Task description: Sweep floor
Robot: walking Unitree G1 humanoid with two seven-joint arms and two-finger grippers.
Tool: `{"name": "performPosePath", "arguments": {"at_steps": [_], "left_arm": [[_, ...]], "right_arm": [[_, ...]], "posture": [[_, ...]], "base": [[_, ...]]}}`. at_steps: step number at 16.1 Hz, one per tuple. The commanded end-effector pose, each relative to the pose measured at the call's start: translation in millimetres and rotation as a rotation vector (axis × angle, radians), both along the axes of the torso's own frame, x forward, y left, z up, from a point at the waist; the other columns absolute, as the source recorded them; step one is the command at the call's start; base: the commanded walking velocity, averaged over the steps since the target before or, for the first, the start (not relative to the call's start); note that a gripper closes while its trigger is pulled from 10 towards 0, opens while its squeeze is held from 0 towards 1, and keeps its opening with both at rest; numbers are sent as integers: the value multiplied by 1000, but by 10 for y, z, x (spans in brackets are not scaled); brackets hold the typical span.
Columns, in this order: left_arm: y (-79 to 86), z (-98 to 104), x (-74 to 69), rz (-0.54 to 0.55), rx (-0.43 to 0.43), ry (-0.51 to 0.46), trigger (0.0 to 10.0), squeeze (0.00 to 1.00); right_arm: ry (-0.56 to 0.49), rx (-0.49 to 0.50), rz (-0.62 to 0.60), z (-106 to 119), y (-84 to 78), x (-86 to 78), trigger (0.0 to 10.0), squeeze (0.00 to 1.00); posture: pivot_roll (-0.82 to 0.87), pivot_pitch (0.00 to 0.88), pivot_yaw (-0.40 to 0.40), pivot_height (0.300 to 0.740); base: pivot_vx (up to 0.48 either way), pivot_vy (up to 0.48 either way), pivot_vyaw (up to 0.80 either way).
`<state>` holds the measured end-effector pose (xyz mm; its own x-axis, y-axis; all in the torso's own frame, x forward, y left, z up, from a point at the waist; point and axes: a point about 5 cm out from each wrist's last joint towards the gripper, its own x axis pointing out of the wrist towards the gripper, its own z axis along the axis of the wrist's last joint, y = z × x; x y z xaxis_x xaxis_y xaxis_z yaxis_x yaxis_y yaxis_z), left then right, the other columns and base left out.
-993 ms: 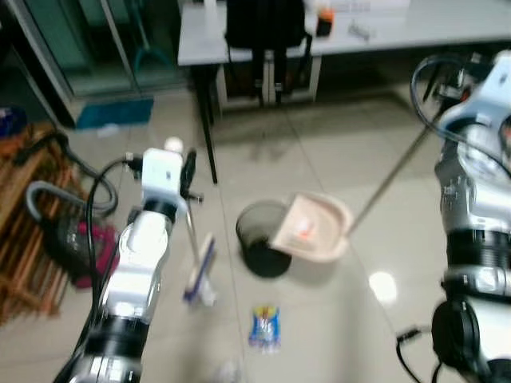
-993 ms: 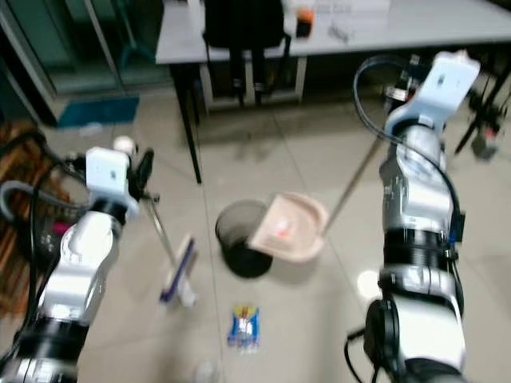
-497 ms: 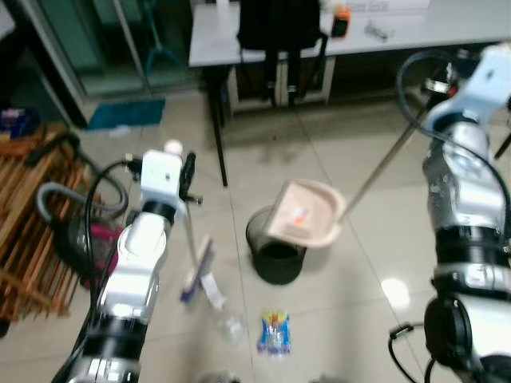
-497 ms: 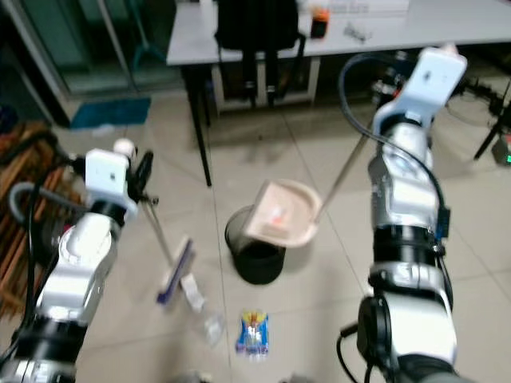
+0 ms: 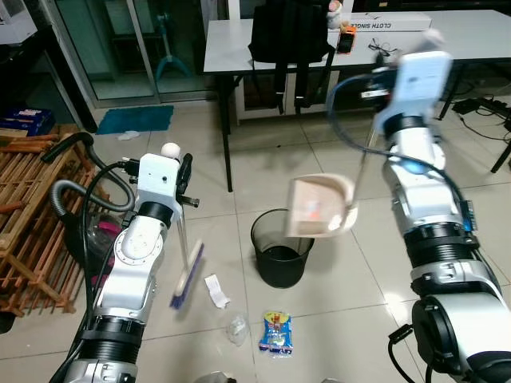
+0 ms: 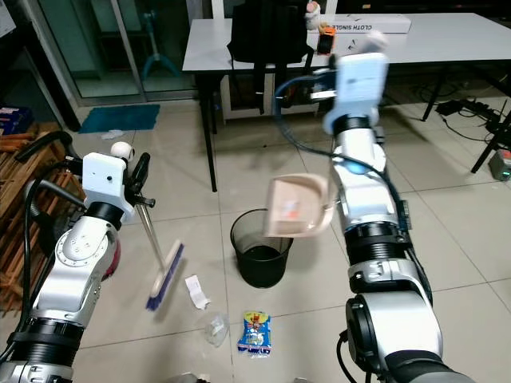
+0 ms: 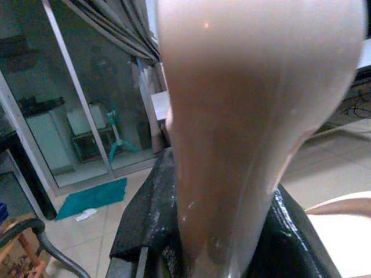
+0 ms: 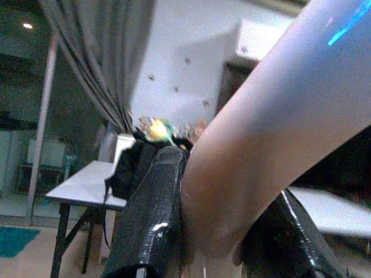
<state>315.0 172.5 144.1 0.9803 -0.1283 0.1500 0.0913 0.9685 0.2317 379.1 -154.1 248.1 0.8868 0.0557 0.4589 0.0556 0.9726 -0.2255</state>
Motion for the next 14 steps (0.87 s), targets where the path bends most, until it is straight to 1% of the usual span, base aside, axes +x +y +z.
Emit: {"name": "performPosePath", "arguments": {"at_steps": [1,3,5,6,8,10,11,12,13,14], "left_arm": [[10,131,11,-2,22,-58,10000,0],[10,135,12,-2,23,-59,10000,0],[4,139,12,-4,26,-61,10000,0],[4,140,12,-4,27,-61,10000,0],[1,145,14,-5,29,-62,10000,0],[0,145,14,-5,30,-62,10000,0],[-3,146,19,-5,31,-61,10000,0],[-4,146,21,-5,33,-60,10000,0],[-5,144,22,-5,34,-58,10000,0],[-2,137,24,-2,36,-51,10000,0]], "right_arm": [[-113,-40,71,157,187,-46,10000,0],[-125,-80,132,82,339,-78,10000,0],[-141,-150,195,-33,507,-142,10000,0],[-143,-166,211,-66,548,-159,10000,0],[-154,-271,274,-200,699,-225,10000,0],[-169,-313,288,-230,730,-248,10000,0],[-191,-352,287,-221,723,-257,10000,0],[-202,-352,275,-197,696,-254,10000,0],[-217,-349,248,-159,650,-246,10000,0],[-248,-317,168,-57,510,-217,10000,0]], "posture": [[-37,0,53,740],[-36,0,56,740],[-35,0,54,740],[-35,0,54,740],[-33,0,53,740],[-33,0,53,740],[-35,0,55,740],[-36,0,56,740],[-36,0,56,740],[-35,0,55,740]], "base": [[0,0,0],[0,0,0],[0,0,0],[0,0,0],[0,0,0],[0,0,0],[0,0,0],[0,0,0],[0,0,0],[0,0,0]]}}
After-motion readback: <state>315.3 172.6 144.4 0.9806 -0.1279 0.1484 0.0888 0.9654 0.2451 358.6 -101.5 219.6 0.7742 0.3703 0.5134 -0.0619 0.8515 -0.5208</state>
